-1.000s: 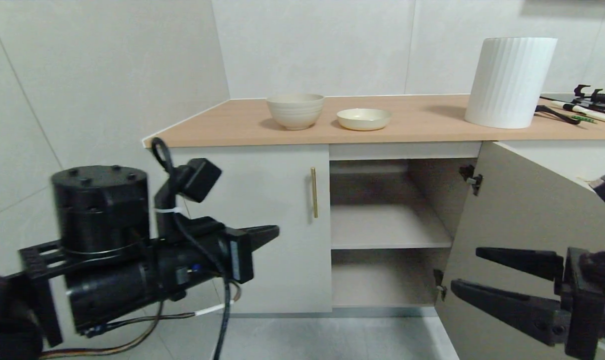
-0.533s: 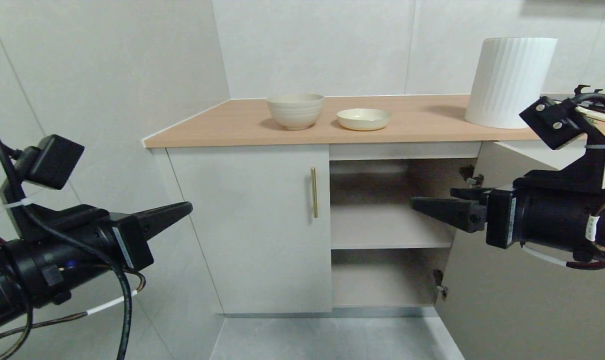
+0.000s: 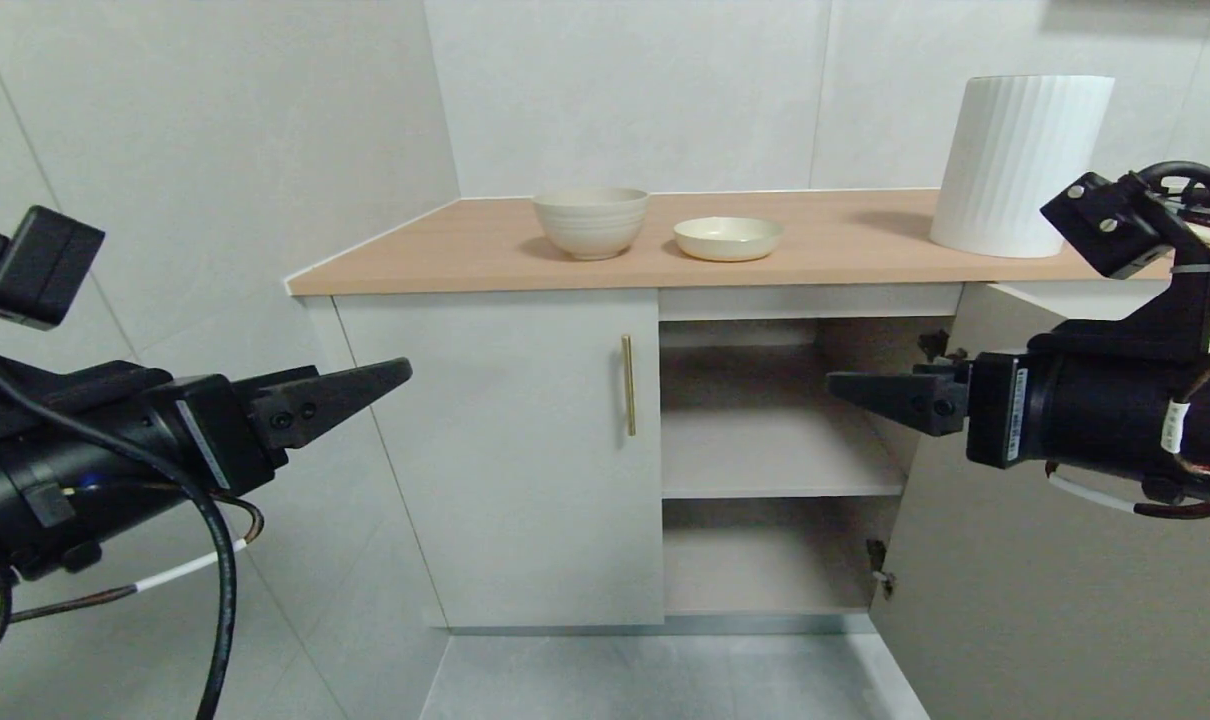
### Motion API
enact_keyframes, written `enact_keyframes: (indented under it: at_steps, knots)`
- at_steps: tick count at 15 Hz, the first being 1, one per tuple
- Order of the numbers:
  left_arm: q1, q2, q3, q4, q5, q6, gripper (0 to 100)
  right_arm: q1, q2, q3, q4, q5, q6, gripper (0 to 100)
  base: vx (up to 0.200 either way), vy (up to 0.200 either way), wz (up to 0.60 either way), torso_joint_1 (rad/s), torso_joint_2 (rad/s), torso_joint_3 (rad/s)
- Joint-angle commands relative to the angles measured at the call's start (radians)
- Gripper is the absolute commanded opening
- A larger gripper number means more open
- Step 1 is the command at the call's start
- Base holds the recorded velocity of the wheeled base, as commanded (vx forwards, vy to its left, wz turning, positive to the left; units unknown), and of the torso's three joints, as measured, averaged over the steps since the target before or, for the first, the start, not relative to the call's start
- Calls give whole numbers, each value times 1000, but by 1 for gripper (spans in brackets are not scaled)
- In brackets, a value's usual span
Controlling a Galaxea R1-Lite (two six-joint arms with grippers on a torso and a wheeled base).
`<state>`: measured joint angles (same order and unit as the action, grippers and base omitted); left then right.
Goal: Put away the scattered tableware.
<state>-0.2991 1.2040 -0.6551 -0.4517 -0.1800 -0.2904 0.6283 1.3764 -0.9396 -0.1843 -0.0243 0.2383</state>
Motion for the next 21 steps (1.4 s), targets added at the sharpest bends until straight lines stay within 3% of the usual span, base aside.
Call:
enact_keyframes:
  at_steps: [1, 4, 8, 16, 21]
  knots:
    - [0, -1, -8, -1, 1, -1, 100, 1, 24, -15, -1, -9, 3, 100, 0, 0, 0, 0, 0, 0]
    - [0, -14, -9, -1, -1, 1, 100, 1, 23, -13, -1, -8, 4, 100, 0, 0, 0, 0, 0, 0]
    - [0, -27, -21, 24, -1, 1, 100, 8, 10, -2, 43, -2, 4, 100, 200, 0, 0, 4, -2, 2]
    - [0, -17, -21, 22, -15, -4, 100, -1, 15, 22, 0, -2, 9, 100, 200, 0, 0, 5, 1, 0]
    - [0, -15, -20, 22, -22, -4, 100, -1, 16, 22, 0, -2, 4, 100, 0, 0, 0, 0, 0, 0]
